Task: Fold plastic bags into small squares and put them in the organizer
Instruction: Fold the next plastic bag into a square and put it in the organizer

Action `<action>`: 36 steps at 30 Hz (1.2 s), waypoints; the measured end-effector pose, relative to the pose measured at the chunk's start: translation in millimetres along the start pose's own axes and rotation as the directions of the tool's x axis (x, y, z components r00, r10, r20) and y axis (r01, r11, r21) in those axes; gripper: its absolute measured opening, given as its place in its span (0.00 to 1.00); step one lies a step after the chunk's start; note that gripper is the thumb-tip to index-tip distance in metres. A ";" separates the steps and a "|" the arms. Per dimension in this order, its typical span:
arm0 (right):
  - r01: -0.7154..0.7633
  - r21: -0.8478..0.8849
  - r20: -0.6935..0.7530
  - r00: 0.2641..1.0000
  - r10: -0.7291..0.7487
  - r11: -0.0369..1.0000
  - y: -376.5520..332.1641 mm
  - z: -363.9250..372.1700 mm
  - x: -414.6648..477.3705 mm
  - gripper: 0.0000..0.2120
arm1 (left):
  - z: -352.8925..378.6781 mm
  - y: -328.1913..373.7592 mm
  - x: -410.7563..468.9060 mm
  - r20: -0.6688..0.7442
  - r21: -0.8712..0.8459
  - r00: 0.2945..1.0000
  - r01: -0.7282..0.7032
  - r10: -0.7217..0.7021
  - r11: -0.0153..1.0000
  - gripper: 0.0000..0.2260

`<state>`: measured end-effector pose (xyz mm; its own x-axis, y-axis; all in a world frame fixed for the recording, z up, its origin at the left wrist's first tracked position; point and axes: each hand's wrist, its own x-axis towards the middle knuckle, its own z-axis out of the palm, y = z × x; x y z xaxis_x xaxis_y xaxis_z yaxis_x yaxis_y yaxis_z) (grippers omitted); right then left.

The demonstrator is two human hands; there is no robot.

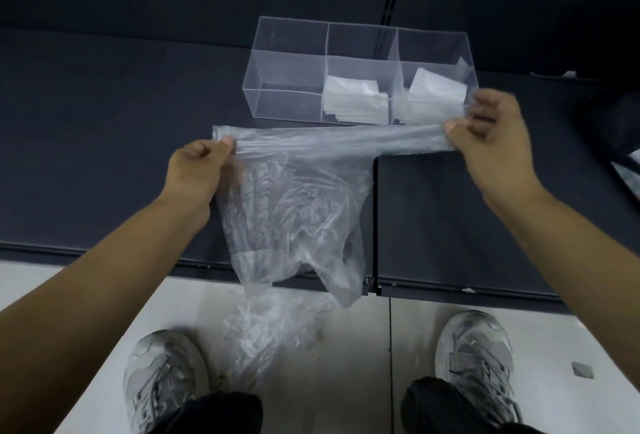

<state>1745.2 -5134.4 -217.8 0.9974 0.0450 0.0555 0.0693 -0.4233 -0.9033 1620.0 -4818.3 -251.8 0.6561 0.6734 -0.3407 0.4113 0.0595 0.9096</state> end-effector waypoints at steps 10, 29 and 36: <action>0.507 -0.208 0.686 0.685 -0.244 0.837 1.9 20.7 -143.7 0.37 | -52.8 -27.4 -66.7 0.337 -0.232 0.878 0.428 -0.340 0.874 0.25; -0.602 0.355 0.528 0.760 0.378 0.715 36.0 -26.7 -70.9 0.15 | -46.8 -34.9 -87.4 0.244 0.018 0.923 0.301 -0.296 0.953 0.07; -0.360 0.029 0.192 0.917 0.349 0.932 44.6 -23.9 -67.9 0.04 | -47.0 -36.4 -85.0 0.278 0.131 0.934 0.195 -0.225 0.972 0.11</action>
<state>1681.0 -5177.9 -251.7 0.9359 0.0674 -0.3458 -0.2954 -0.3846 -0.8746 1519.5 -4843.0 -244.8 0.6959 0.4110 -0.5889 0.6108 0.0926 0.7864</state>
